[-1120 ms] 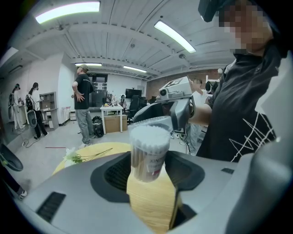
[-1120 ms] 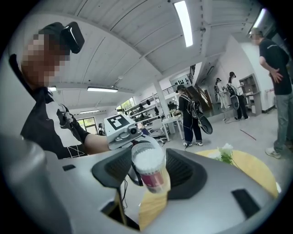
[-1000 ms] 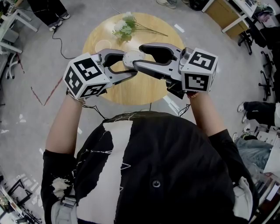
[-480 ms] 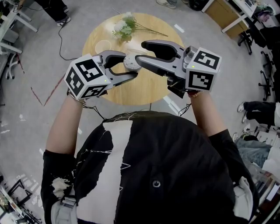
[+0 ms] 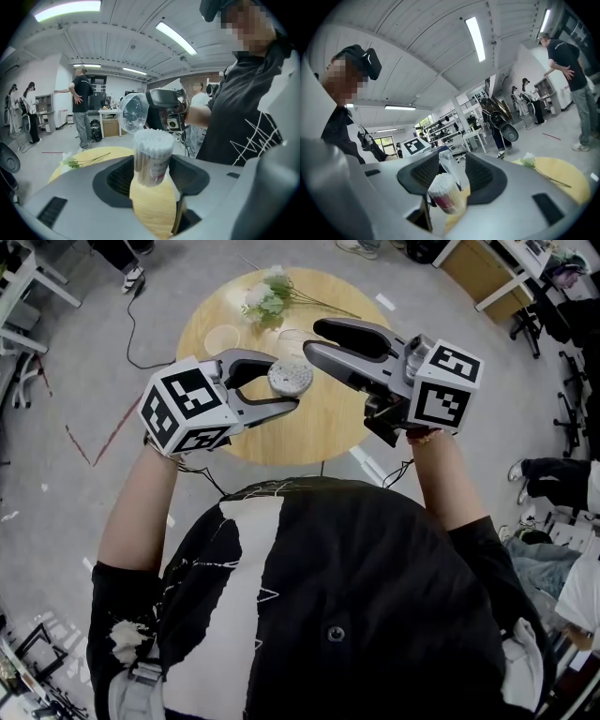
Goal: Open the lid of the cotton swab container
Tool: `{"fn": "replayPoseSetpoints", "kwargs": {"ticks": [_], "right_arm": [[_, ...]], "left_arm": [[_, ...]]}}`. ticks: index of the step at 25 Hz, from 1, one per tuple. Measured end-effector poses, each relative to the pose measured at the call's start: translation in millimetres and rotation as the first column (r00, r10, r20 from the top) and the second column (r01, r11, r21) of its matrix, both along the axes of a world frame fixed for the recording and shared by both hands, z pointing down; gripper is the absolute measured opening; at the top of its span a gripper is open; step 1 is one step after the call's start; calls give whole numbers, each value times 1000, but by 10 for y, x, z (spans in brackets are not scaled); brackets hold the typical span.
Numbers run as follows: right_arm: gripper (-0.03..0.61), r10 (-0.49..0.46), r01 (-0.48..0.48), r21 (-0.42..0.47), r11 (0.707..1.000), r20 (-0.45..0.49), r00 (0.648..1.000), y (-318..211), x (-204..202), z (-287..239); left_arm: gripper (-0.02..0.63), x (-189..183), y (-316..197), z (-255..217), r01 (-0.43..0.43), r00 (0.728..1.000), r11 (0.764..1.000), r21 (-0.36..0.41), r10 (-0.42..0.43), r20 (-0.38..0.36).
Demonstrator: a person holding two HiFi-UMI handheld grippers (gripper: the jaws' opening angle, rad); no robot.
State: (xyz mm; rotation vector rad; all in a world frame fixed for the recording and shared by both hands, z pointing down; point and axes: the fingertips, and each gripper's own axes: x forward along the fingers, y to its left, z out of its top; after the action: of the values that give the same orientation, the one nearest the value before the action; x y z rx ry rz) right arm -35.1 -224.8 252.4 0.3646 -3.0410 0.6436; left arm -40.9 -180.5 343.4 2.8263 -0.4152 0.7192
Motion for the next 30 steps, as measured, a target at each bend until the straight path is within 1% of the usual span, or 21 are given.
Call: {"fn": "replayPoseSetpoints", "kwargs": {"ticks": [3,8,16,23,27,30], "right_arm": [[169,9,-8,-31,999,23,1000,-35,28,15],[115,42,-37,-83,996,53,998,-124,68,69],[112,78,-62,-176,982,83,994,-232,102,252],[109,95,-72,-224,972,91,991,-265,131,335],[114,75,-39,-263,964,127,989,-239,106,371],[117,92,-60,-266,962,113,989,-270,143,414]], "left_arm": [[245,15,8,-19,-9,1000,1000,2,9,-1],[245,37,21,-57,-20,1000,1000,10,20,-8],[245,38,25,-39,-27,1000,1000,13,27,-15],[245,49,39,-61,-29,1000,999,17,29,-11],[245,53,40,-49,-29,1000,999,18,29,-8],[245,61,43,-31,-29,1000,999,16,29,-5]]}}
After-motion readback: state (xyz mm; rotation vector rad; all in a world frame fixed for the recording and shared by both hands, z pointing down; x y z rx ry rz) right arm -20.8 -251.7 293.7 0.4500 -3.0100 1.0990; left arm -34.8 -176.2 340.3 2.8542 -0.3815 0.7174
